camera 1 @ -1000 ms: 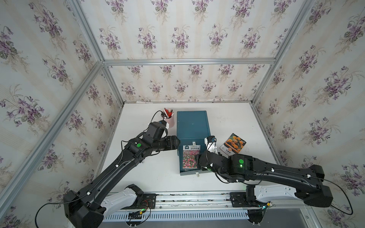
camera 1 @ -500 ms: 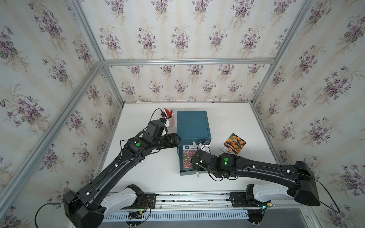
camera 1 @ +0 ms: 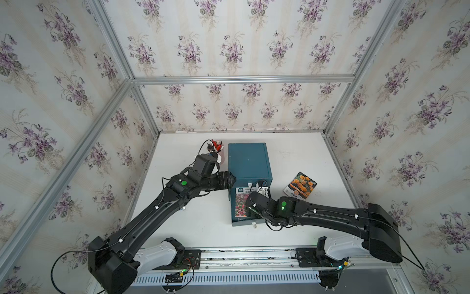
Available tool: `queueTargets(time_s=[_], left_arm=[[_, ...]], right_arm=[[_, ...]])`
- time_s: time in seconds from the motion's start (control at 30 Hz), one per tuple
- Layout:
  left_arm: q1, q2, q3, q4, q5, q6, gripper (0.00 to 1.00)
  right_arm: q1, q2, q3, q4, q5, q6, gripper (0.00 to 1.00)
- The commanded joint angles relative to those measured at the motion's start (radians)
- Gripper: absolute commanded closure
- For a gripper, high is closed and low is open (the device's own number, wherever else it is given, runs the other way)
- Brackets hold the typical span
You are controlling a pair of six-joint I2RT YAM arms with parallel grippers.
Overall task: Take the seed bags out of the drawer
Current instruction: Pick up the seed packet from the drawer.
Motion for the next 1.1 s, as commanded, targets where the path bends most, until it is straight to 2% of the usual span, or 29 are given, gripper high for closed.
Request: queueTargets(time_s=[0.0, 0.43, 0.63, 0.77, 0.97, 1.03, 1.07], left_arm=[[0.001, 0.001, -0.014, -0.014, -0.038, 0.003, 0.22], [0.001, 0.001, -0.029, -0.003, -0.038, -0.004, 0.23], [0.001, -0.005, -0.042, -0.005, -0.036, -0.002, 0.23], [0.001, -0.007, -0.045, -0.004, -0.034, -0.003, 0.23], [0.001, -0.01, -0.049, -0.005, -0.033, -0.001, 0.24], [0.001, -0.011, -0.051, -0.006, -0.034, -0.001, 0.24], [0.001, -0.013, -0.05, -0.006, -0.036, -0.002, 0.24]], right_arm=[[-0.008, -0.003, -0.015, 0.053, -0.017, 0.012, 0.24], [-0.042, 0.034, -0.041, 0.133, -0.08, 0.021, 0.26], [-0.047, 0.054, -0.034, 0.162, -0.106, 0.022, 0.44], [-0.047, 0.069, -0.021, 0.161, -0.109, 0.024, 0.68], [-0.047, 0.06, -0.016, 0.207, -0.131, 0.001, 0.89], [-0.046, 0.048, -0.012, 0.218, -0.131, -0.007, 1.0], [-0.047, 0.043, -0.007, 0.217, -0.129, -0.009, 1.0]])
